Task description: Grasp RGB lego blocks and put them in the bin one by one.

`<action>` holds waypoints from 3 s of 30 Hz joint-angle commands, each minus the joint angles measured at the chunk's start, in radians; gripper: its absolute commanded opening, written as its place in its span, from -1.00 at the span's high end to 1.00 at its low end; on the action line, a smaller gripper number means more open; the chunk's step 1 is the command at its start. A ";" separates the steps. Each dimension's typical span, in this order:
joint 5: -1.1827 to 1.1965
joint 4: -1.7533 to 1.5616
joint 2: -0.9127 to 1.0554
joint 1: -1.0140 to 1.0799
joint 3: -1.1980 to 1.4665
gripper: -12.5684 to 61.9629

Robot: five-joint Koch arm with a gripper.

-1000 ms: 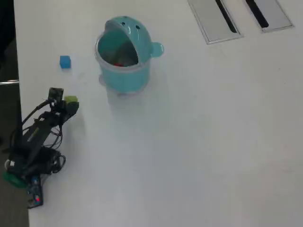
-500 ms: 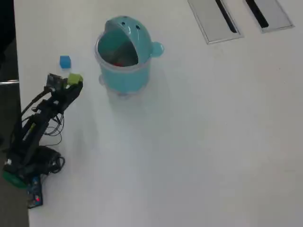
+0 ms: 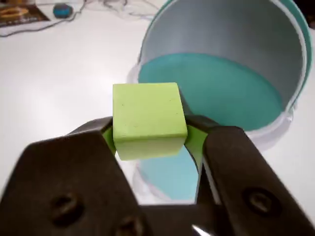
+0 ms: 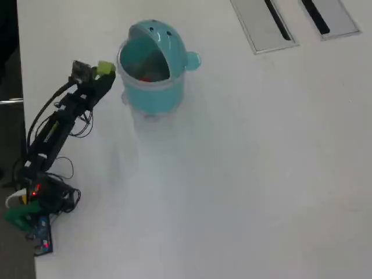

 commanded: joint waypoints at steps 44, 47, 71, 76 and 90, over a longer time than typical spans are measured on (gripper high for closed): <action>-0.018 -0.166 -0.256 0.054 -0.385 -0.22; -0.018 -0.209 -0.175 0.028 -0.255 -0.22; 0.002 -0.503 0.334 -0.259 0.554 -0.19; 0.009 -0.526 0.359 -0.278 0.630 -0.19; 0.009 -0.623 0.239 -0.356 0.703 -0.17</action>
